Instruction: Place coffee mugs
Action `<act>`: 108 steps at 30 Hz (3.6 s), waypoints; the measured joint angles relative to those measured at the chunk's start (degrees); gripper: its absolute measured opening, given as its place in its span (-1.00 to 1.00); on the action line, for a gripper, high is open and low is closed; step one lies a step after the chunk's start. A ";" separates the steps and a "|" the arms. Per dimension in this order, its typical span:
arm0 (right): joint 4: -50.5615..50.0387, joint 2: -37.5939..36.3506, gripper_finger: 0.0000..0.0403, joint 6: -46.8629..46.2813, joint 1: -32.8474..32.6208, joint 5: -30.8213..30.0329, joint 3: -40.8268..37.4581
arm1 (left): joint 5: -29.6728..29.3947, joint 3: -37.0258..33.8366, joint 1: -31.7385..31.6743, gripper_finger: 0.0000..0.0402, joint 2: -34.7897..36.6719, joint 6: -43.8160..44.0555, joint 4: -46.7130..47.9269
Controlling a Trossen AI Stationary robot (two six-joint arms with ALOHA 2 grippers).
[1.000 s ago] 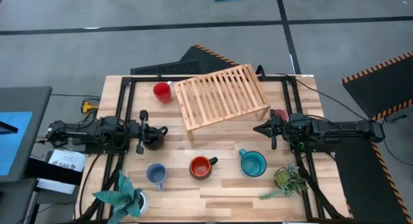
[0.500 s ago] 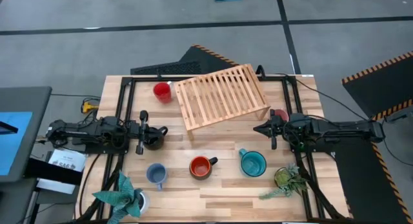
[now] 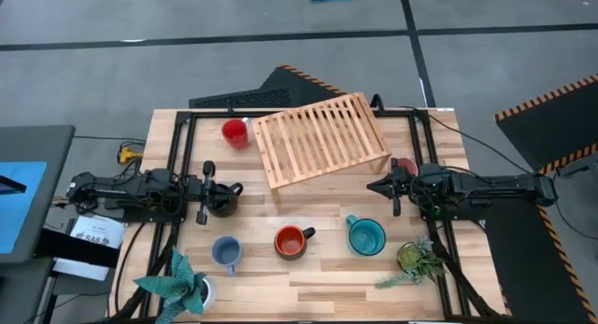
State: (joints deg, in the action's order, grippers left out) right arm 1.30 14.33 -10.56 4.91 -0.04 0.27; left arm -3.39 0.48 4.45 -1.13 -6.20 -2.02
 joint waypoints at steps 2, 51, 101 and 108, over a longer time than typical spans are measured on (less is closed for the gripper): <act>-0.02 -0.02 -0.80 -0.01 -0.02 -0.02 0.00 | -0.01 0.00 0.00 -1.00 0.00 0.00 0.00; 0.00 -0.01 -0.80 0.01 0.00 0.00 0.02 | -0.01 -0.01 -0.04 -1.00 0.00 0.00 0.02; -58.84 49.93 0.09 -34.18 -27.85 -4.69 52.48 | -0.01 0.01 -0.04 -1.00 0.02 0.00 0.01; -61.48 59.59 0.06 -37.54 -26.18 -4.62 52.48 | -0.01 0.01 -0.04 -1.00 0.02 0.00 0.02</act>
State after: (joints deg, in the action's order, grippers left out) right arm -60.18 73.92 -48.10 -21.27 -4.66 52.75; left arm -3.40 0.49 4.40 -1.10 -6.20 -2.00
